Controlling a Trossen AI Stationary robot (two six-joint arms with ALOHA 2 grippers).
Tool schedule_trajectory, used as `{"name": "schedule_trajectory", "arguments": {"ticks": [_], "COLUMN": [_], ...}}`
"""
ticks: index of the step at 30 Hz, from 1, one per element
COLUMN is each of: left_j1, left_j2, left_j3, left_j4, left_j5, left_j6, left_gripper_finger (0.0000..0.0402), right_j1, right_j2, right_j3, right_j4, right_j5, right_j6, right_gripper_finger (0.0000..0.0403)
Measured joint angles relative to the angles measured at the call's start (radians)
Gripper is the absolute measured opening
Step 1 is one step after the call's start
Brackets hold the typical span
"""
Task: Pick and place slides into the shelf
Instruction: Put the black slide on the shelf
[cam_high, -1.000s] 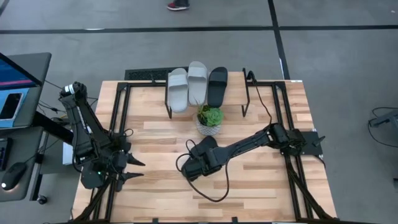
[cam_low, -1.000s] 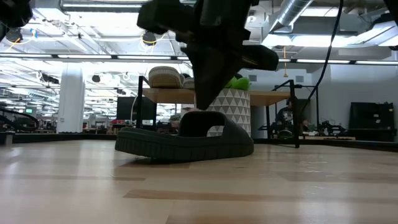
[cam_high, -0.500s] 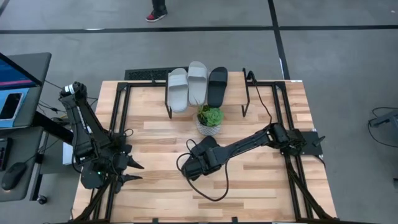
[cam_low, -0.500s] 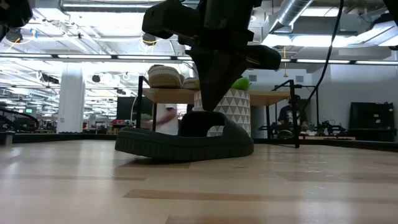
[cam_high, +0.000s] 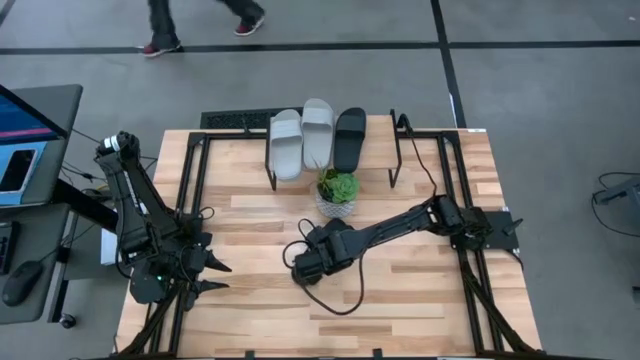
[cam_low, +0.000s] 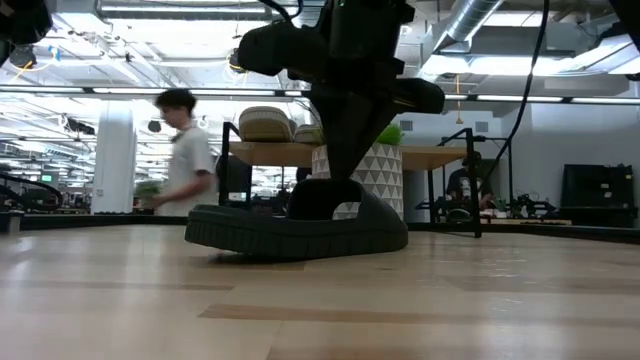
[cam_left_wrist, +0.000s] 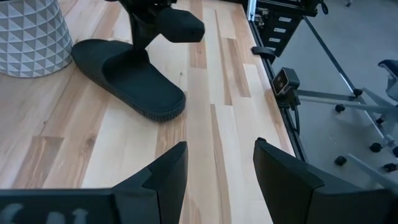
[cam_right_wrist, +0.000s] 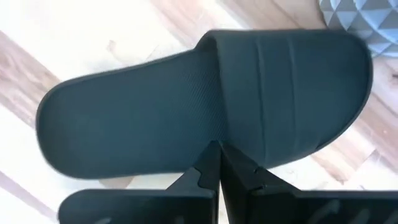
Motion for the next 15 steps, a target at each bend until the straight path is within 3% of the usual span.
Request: {"name": "schedule_trajectory", "arguments": {"ticks": [15], "left_j1": [0.000], "left_j2": [0.000], "left_j3": [0.000], "left_j4": [0.000], "left_j5": [0.028], "left_j6": [0.000], "left_gripper_finger": [0.0171], "right_j1": [-0.030], "right_j2": [-0.001], "right_j3": [-0.007], "right_j4": [0.045], "right_j5": [-0.060], "right_j6": [-0.057], "right_gripper_finger": [0.0001]}}
